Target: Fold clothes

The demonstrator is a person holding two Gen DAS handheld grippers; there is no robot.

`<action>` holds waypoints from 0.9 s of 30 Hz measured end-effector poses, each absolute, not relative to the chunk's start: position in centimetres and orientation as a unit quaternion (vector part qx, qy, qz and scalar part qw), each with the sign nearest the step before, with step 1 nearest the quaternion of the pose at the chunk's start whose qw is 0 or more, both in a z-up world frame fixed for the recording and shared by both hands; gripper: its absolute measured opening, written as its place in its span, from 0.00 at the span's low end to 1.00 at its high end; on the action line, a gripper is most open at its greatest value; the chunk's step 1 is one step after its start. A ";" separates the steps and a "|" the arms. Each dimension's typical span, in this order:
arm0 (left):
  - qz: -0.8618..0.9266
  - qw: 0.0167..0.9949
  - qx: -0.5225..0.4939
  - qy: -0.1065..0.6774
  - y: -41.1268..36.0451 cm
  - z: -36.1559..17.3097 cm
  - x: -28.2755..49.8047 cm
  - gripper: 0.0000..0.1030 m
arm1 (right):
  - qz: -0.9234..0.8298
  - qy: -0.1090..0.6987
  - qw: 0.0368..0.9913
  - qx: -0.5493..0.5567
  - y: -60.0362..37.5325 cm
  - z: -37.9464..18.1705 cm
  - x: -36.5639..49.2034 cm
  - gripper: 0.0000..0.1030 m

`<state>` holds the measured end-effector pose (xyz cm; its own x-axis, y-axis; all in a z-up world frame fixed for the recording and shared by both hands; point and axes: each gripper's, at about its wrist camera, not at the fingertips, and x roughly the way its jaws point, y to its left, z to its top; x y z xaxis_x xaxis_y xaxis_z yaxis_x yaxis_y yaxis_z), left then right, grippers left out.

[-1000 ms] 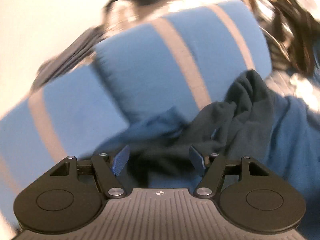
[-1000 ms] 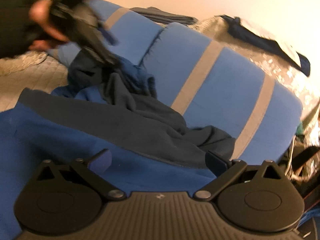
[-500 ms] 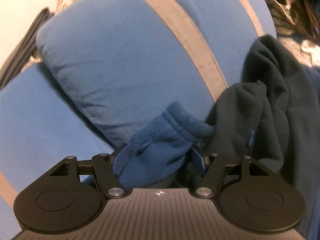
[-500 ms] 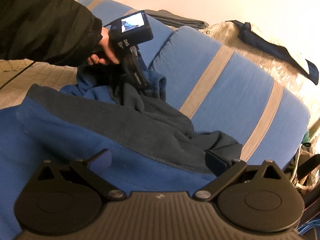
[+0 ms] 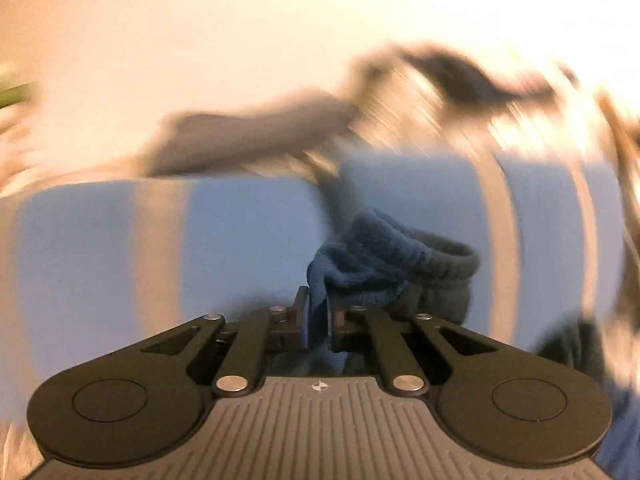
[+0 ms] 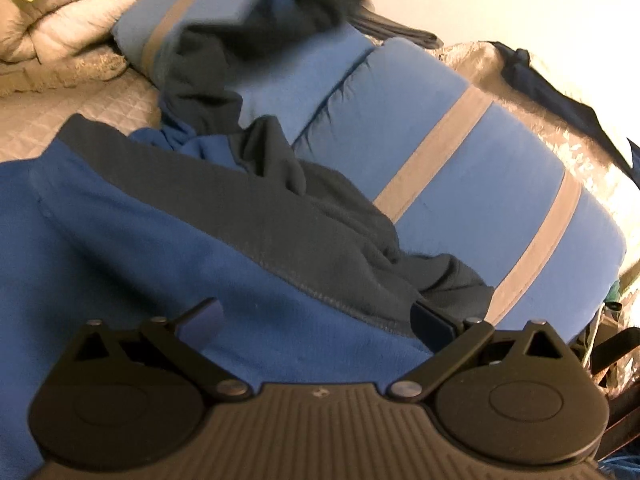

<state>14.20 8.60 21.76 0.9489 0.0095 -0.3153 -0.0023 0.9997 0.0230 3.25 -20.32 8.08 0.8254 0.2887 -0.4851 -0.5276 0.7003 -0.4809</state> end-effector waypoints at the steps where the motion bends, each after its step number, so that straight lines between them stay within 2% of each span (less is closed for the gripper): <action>1: 0.027 0.989 -0.026 0.144 10.6 22.8 12.4 0.08 | 0.225 0.189 0.902 -0.317 -20.3 7.9 3.2 1.00; 5: 0.151 0.975 -0.129 0.099 18.3 24.4 4.1 0.08 | 0.230 0.182 0.897 -0.329 -20.1 7.3 2.6 1.00; 8: 0.254 0.948 -0.164 0.101 23.9 22.9 -2.3 0.08 | 0.235 0.179 0.891 -0.344 -19.8 6.6 2.3 1.00; 14: 0.349 0.882 -0.265 0.174 32.4 15.0 -11.7 0.08 | 0.238 0.183 0.875 -0.381 -19.4 4.7 2.1 1.00; 18: 0.351 0.840 -0.342 0.233 36.0 9.4 -16.7 0.08 | 0.222 0.192 0.872 -0.392 -19.6 3.9 2.3 1.00; 22: 0.260 0.840 -0.428 0.211 37.7 6.5 -21.8 0.11 | 0.213 0.195 0.874 -0.391 -20.0 3.9 2.2 1.00; 23: 0.238 0.837 -0.448 0.206 38.1 5.9 -23.0 0.16 | 0.213 0.195 0.874 -0.390 -20.1 3.9 2.2 1.00; 24: 0.231 0.831 -0.458 0.213 37.9 5.7 -23.3 0.27 | 0.212 0.196 0.874 -0.391 -20.1 3.8 2.2 1.00; 27: 0.218 0.818 -0.487 0.214 37.7 5.4 -24.6 0.51 | 0.210 0.197 0.873 -0.393 -20.1 3.6 2.3 1.00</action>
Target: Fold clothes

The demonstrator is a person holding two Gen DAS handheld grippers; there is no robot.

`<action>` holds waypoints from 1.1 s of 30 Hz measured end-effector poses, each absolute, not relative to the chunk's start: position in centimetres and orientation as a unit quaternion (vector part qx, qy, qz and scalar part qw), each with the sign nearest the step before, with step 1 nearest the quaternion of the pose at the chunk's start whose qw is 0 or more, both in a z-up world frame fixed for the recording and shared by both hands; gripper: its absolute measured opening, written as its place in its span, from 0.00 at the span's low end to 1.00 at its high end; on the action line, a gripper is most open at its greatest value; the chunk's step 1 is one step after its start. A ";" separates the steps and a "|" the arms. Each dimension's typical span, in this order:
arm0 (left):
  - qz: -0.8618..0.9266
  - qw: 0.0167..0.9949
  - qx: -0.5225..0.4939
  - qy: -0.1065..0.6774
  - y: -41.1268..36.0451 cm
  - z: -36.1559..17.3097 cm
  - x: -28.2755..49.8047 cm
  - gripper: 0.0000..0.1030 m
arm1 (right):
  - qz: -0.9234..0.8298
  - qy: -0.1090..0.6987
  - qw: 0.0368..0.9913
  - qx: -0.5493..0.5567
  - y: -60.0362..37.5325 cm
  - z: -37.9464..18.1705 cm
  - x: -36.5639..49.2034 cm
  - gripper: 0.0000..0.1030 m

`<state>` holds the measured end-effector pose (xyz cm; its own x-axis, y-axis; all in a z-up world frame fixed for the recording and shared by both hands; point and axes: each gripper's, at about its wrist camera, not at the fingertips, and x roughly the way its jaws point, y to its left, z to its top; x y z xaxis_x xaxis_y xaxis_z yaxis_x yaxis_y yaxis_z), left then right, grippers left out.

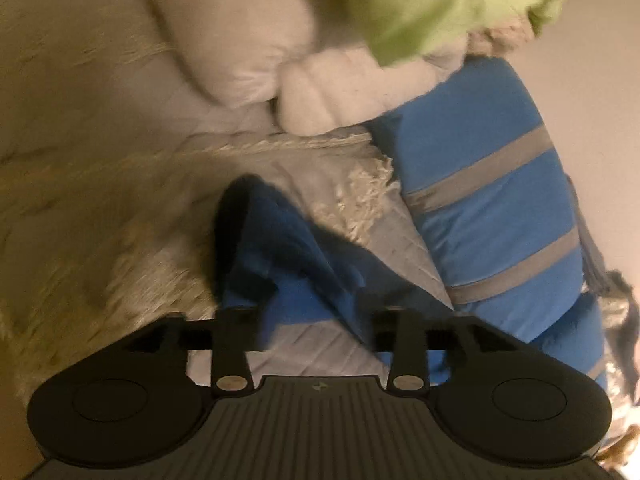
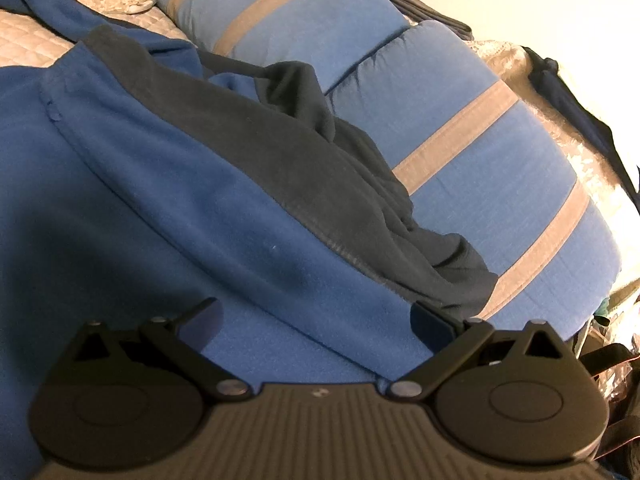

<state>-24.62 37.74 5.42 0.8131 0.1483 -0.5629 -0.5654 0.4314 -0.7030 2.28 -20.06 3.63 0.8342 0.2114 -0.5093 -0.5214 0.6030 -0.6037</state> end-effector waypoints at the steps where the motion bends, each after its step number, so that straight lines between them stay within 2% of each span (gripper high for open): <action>1: 0.217 0.817 -0.494 0.204 37.8 5.4 -25.3 0.55 | 0.210 0.197 0.872 -0.395 -20.0 3.6 2.3 1.00; 3: 0.215 0.813 -0.509 0.183 38.0 5.4 -26.7 0.64 | 0.211 0.198 0.870 -0.399 -19.9 3.4 2.3 1.00; 5: 0.209 0.802 -0.534 0.167 38.4 5.2 -27.8 0.68 | 0.213 0.197 0.867 -0.405 -19.7 3.2 2.2 1.00; 12: 0.165 0.705 -0.677 0.130 40.2 1.6 -26.8 0.68 | 0.219 0.195 0.859 -0.420 -19.5 2.7 1.9 1.00; 19: 0.138 0.656 -0.730 0.131 40.8 -1.2 -24.3 0.68 | 0.221 0.196 0.856 -0.423 -19.6 2.5 2.0 1.00; 28: 0.124 0.576 -0.802 0.096 42.0 -5.9 -22.9 0.65 | 0.226 0.194 0.852 -0.430 -19.5 2.3 1.8 1.00; 33: 0.137 0.571 -0.802 0.112 41.0 -6.4 -24.2 0.48 | 0.231 0.190 0.851 -0.431 -19.3 2.3 1.8 1.00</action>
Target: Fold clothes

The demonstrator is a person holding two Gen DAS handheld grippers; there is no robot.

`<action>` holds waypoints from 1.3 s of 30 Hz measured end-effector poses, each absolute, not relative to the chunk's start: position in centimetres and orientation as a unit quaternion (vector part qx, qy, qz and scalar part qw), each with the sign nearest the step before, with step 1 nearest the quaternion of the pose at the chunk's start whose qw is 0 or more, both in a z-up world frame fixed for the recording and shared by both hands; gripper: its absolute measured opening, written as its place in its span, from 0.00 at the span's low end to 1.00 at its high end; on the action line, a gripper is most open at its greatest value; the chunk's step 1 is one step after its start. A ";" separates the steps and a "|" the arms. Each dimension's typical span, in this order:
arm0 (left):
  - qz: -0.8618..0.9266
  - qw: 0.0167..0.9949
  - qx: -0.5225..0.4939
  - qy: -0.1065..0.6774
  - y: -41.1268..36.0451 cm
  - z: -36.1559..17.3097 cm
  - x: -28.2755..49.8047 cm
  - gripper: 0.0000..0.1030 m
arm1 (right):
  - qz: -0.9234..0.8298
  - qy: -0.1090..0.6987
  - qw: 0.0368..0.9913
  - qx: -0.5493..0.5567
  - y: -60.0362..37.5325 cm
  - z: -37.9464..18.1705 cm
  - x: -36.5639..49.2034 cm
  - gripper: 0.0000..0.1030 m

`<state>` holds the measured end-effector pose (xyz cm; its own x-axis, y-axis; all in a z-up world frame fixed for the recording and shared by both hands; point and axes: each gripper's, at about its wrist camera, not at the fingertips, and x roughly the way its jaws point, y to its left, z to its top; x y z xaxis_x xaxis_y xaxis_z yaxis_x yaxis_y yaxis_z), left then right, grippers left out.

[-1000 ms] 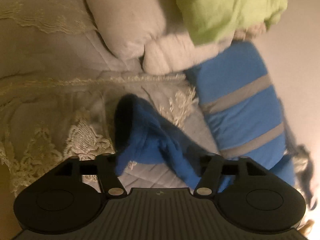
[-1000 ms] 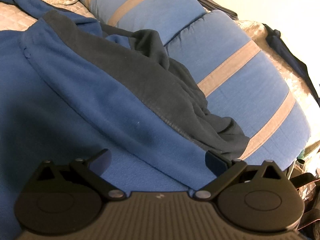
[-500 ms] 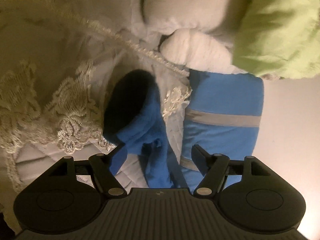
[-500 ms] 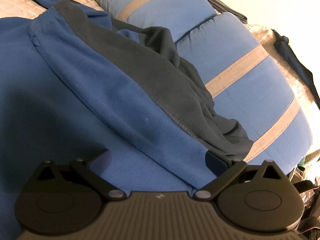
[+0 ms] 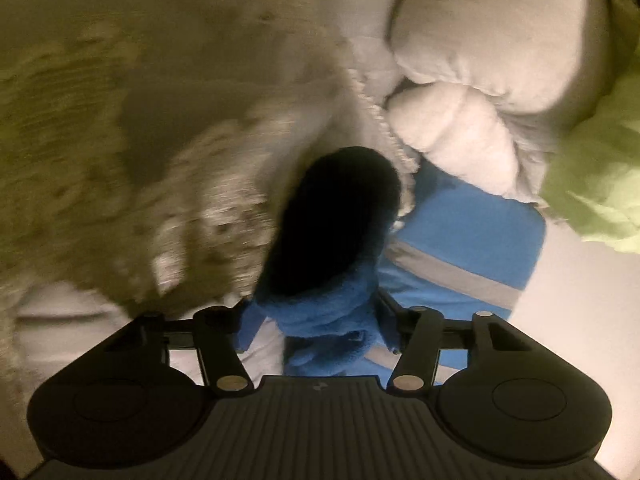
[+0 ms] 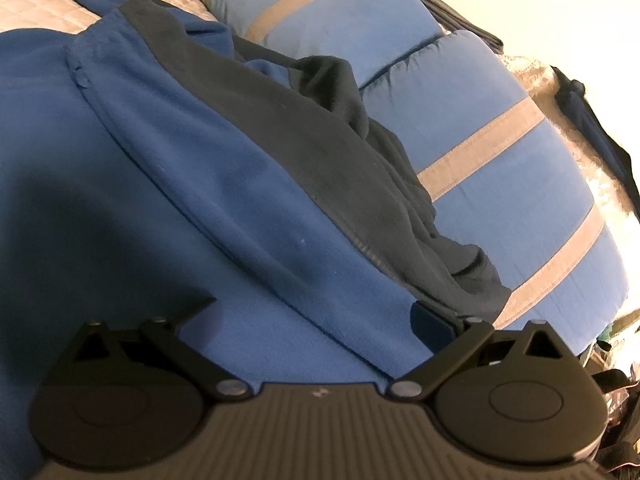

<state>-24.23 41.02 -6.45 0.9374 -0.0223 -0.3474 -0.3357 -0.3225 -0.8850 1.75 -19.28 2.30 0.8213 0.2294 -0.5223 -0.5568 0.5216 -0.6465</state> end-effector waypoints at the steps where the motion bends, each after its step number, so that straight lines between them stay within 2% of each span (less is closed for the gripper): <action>1: 0.140 0.570 -0.801 0.119 40.9 -6.6 -24.5 0.47 | 0.232 0.189 0.851 -0.431 -19.2 2.3 1.7 1.00; 3: 0.144 0.571 -0.798 0.131 40.5 -6.6 -25.0 0.42 | 0.234 0.188 0.850 -0.433 -19.2 2.3 1.6 1.00; 8: 0.148 0.591 -0.778 0.154 40.0 -6.1 -25.8 0.41 | 0.233 0.185 0.849 -0.437 -19.2 2.3 1.5 1.00; 17: 0.118 0.594 -0.785 0.133 40.2 -7.5 -26.1 0.37 | 0.234 0.185 0.845 -0.444 -19.2 2.1 1.5 1.00; 23: 0.121 0.616 -0.765 0.142 40.4 -7.1 -26.1 0.27 | 0.235 0.184 0.845 -0.443 -19.2 2.1 1.6 1.00; 28: 0.144 0.649 -0.732 0.150 39.9 -4.2 -26.1 0.25 | 0.237 0.182 0.845 -0.444 -19.1 2.1 1.5 1.00; 34: 0.167 0.754 -0.596 0.219 40.6 4.0 -23.4 0.23 | 0.237 0.178 0.845 -0.445 -19.0 2.2 1.5 1.00; 37: 0.142 0.789 -0.547 0.240 40.8 6.0 -22.6 0.24 | 0.240 0.174 0.844 -0.447 -19.0 2.2 1.4 1.00; 39: 0.161 0.761 -0.572 0.260 41.3 4.4 -23.0 0.25 | 0.240 0.173 0.843 -0.449 -19.0 2.2 1.4 1.00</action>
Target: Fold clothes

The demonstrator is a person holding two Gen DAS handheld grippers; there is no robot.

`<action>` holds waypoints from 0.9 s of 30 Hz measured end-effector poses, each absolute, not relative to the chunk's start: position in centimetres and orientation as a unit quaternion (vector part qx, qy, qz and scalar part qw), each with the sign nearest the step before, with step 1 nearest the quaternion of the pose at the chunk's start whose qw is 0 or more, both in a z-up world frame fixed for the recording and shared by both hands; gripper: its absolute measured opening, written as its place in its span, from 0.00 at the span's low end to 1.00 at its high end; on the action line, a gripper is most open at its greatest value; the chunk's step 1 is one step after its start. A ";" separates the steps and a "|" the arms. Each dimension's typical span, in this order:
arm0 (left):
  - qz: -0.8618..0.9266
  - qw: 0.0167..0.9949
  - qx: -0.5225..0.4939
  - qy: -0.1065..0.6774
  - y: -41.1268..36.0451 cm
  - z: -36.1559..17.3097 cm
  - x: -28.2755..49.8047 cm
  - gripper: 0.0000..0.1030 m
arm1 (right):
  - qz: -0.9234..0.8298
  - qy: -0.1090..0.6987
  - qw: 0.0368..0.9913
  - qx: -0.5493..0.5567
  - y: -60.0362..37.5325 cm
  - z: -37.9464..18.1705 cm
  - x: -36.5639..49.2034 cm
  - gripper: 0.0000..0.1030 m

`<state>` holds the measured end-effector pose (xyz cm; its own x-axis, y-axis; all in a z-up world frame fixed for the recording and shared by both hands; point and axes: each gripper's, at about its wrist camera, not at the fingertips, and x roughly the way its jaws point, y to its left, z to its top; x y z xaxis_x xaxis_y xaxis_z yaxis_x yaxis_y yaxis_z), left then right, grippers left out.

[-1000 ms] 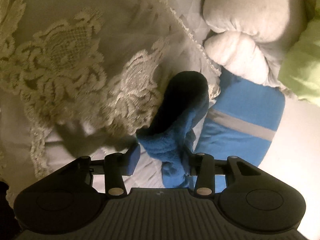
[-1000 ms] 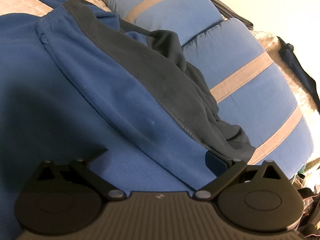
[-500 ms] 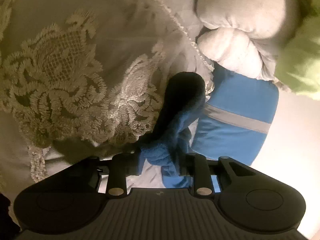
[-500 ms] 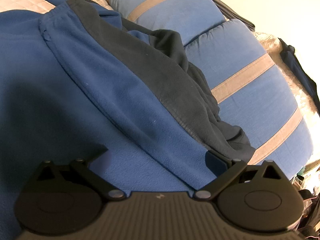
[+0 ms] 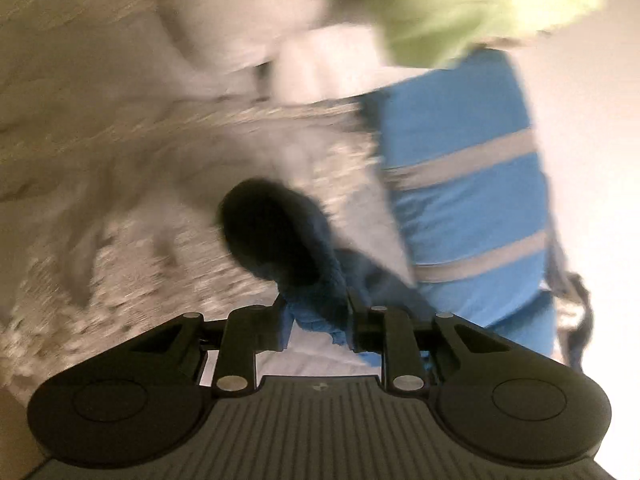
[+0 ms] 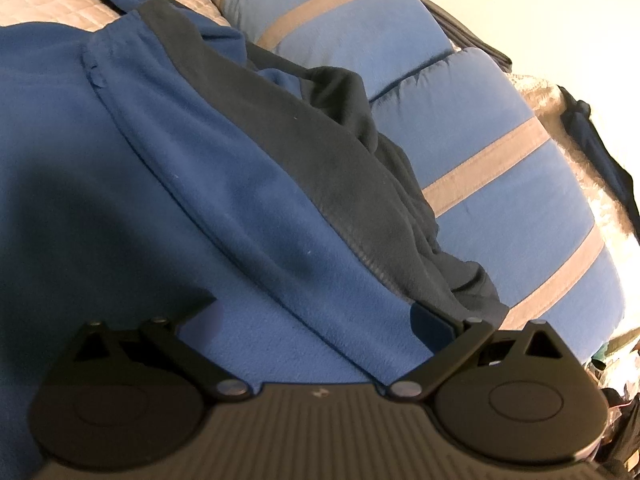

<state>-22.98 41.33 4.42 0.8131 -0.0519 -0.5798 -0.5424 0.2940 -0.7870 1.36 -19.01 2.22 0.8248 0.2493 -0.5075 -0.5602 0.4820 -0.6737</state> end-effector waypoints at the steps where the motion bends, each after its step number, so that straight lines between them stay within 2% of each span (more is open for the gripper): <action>1: 0.171 0.727 -0.609 0.267 41.5 2.7 -23.5 0.25 | 0.240 0.172 0.843 -0.449 -19.0 2.2 1.3 1.00; 4: 0.194 0.644 -0.687 0.274 41.5 -1.8 -24.9 0.25 | 0.242 0.170 0.843 -0.449 -19.0 2.3 1.3 1.00; 8: 0.181 0.646 -0.703 0.235 40.7 -3.1 -26.0 0.29 | 0.243 0.171 0.841 -0.451 -19.0 2.3 1.3 1.00; 11: 0.180 0.647 -0.703 0.233 40.7 -2.9 -26.7 0.37 | 0.244 0.171 0.841 -0.452 -18.9 2.2 1.3 1.00; 14: 0.200 0.648 -0.684 0.269 39.8 -1.4 -26.6 0.44 | 0.245 0.172 0.840 -0.453 -18.9 2.2 1.3 1.00; 16: 0.201 0.660 -0.661 0.294 38.7 0.4 -25.8 0.44 | 0.245 0.174 0.839 -0.454 -18.7 2.0 1.3 1.00; 19: 0.190 0.719 -0.587 0.319 37.2 4.3 -23.4 0.44 | 0.244 0.176 0.837 -0.458 -18.4 1.8 1.4 1.00; 22: 0.195 0.819 -0.428 0.328 36.5 8.5 -19.4 0.44 | 0.243 0.175 0.836 -0.459 -18.3 1.7 1.2 1.00; 24: 0.209 0.859 -0.326 0.336 36.2 9.5 -17.1 0.45 | 0.243 0.176 0.836 -0.459 -18.3 1.7 1.2 1.00; 26: 0.212 0.858 -0.283 0.372 36.6 8.7 -14.7 0.45 | 0.244 0.176 0.836 -0.459 -18.2 1.7 1.2 1.00; 27: 0.199 0.849 -0.293 0.392 36.9 8.0 -13.9 0.45 | 0.244 0.177 0.836 -0.459 -18.2 1.7 1.2 1.00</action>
